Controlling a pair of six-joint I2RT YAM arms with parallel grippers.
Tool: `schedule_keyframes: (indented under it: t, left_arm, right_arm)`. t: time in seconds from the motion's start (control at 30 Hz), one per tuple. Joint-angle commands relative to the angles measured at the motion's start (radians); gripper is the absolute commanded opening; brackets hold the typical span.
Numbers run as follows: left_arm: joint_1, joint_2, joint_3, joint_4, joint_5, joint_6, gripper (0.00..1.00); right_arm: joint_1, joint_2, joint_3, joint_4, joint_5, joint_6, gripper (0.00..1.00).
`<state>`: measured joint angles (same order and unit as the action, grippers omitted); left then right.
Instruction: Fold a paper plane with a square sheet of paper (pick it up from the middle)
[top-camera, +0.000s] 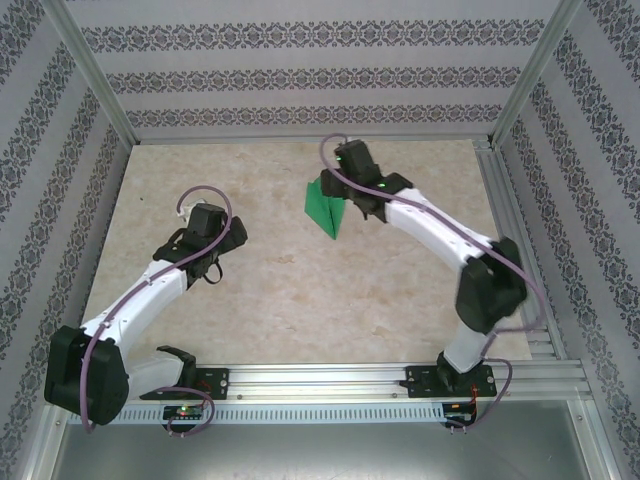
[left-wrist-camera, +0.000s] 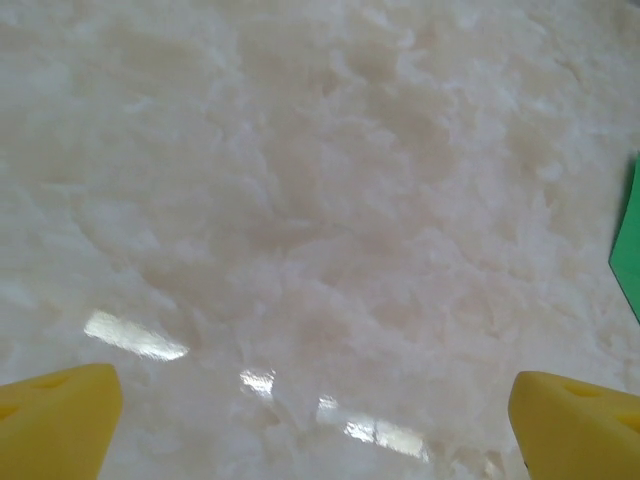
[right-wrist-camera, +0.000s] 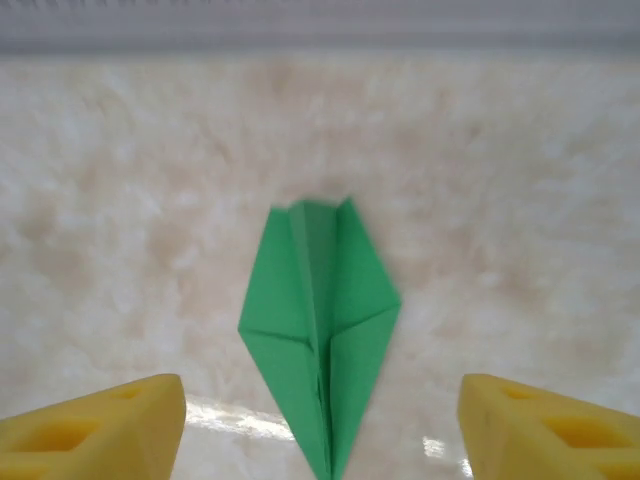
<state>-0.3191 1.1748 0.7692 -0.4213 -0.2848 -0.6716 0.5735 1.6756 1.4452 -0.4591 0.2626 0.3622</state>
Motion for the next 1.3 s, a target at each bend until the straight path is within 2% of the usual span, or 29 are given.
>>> schedule_keyframes:
  t: [0.0, 0.13, 0.33, 0.5, 0.67, 0.77, 0.8, 0.9, 1.0, 1.27]
  left_arm:
    - [0.028, -0.033, 0.018, 0.027, -0.095, 0.092, 1.0]
    - [0.058, -0.062, -0.028, 0.133, -0.158, 0.175, 1.0]
    - [0.107, -0.103, -0.148, 0.33, -0.228, 0.333, 1.0]
    - [0.183, -0.098, -0.244, 0.452, -0.166, 0.41, 1.0]
    - [0.258, -0.086, -0.349, 0.636, -0.062, 0.459, 1.0]
    - [0.286, -0.063, -0.41, 0.775, 0.005, 0.513, 1.0]
    - [0.293, -0.047, -0.421, 0.81, 0.029, 0.54, 1.0]
    - [0.303, 0.0, -0.431, 0.893, 0.101, 0.587, 1.0]
    - [0.304, 0.042, -0.422, 0.947, 0.19, 0.62, 1.0]
    - [0.316, 0.162, -0.424, 1.158, 0.315, 0.671, 1.0]
  right_arm:
    - [-0.045, -0.131, -0.139, 0.061, 0.146, -0.026, 0.82]
    - [-0.108, -0.327, -0.364, 0.231, 0.27, -0.087, 0.98]
    - [-0.292, -0.56, -0.666, 0.381, 0.34, -0.095, 0.98]
    - [-0.434, -0.623, -0.902, 0.541, 0.402, -0.078, 0.98]
    - [-0.511, -0.571, -1.039, 0.729, 0.419, -0.095, 0.98]
    - [-0.526, -0.498, -1.063, 0.836, 0.381, -0.144, 0.98]
    - [-0.527, -0.489, -1.05, 0.821, 0.342, -0.158, 0.98]
    - [-0.528, -0.456, -1.077, 0.975, 0.247, -0.222, 0.98]
    - [-0.53, -0.434, -1.078, 1.029, 0.19, -0.254, 0.98]
    - [-0.547, -0.356, -1.133, 1.291, 0.024, -0.306, 0.98]
